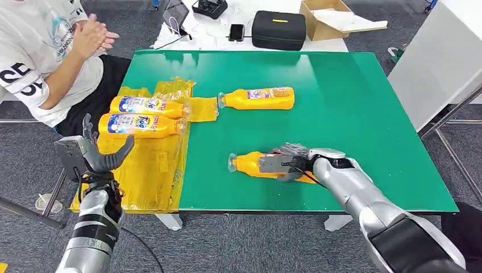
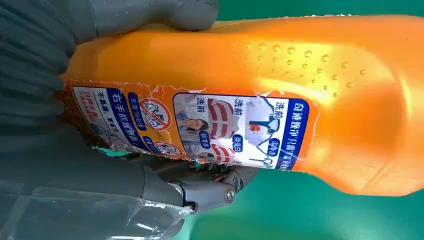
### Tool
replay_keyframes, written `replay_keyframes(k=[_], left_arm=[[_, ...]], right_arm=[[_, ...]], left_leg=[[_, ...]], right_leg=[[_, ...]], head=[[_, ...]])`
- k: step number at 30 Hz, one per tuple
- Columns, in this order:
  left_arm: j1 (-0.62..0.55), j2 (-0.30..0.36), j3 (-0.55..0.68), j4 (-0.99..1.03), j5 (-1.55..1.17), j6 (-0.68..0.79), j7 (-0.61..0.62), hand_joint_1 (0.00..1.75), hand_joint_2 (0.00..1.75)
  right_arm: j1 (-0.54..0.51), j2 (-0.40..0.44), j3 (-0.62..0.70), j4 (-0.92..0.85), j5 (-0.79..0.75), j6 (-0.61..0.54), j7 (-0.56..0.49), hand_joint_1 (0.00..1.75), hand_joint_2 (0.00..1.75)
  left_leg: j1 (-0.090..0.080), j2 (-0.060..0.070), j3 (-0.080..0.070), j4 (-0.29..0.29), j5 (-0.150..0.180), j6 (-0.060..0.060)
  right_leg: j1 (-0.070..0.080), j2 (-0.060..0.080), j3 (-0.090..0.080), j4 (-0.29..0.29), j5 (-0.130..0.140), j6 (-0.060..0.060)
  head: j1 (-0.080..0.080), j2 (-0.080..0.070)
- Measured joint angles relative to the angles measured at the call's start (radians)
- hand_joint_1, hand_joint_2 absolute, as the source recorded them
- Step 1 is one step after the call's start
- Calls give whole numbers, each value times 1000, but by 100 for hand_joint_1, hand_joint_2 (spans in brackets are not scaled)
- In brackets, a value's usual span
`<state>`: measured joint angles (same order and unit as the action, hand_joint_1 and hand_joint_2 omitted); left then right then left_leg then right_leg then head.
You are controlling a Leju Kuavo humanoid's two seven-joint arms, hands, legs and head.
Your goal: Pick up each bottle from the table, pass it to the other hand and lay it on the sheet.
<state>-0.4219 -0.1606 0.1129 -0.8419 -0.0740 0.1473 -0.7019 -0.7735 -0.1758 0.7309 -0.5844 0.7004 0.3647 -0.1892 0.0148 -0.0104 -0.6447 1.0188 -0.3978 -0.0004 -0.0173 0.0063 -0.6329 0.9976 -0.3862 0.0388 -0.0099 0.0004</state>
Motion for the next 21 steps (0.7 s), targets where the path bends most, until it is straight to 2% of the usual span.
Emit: replay_keyframes(k=[2, 5, 7, 11, 17, 21], left_arm=[[0, -3, 0, 0, 1, -2, 0, 0, 175], [9, -6, 0, 0, 1, -19, 0, 0, 175], [23, -10, 2, -3, 1, -30, 0, 0, 175], [39, -24, 2, -10, 5, -57, 1, 0, 175], [83, -53, -20, -77, 108, -221, 80, 0, 175], [114, -69, -72, -142, 214, -334, 147, 0, 175]], right_arm=[[7, -3, 0, -5, -33, -46, -3, 175, 175], [108, 4, -48, -81, -135, -342, -18, 175, 175], [194, 29, -108, -165, -140, -509, -11, 175, 175], [313, 76, -185, -304, -127, -624, -34, 175, 175], [446, 179, -369, -532, -104, -935, -220, 175, 175], [511, 229, -463, -640, -156, -994, -306, 175, 175]], left_leg=[[0, 0, 0, 0, 0, 0], [0, -2, -1, 0, 0, 0], [0, -2, -2, 0, -1, 0], [1, 0, -4, 0, 0, 0], [1, -1, -6, 0, 0, 0], [0, -1, -7, 0, -1, 0]], right_leg=[[0, 0, 0, 0, 0, 0], [0, -1, 0, 0, 0, 0], [0, 0, -1, 0, 0, 0], [1, 0, -4, 0, -1, 0], [0, 0, -5, 0, -1, 0], [0, 0, -6, 0, -1, 0]], head=[[0, 0], [0, 0], [0, 0], [0, 0], [0, 0], [0, 0]])
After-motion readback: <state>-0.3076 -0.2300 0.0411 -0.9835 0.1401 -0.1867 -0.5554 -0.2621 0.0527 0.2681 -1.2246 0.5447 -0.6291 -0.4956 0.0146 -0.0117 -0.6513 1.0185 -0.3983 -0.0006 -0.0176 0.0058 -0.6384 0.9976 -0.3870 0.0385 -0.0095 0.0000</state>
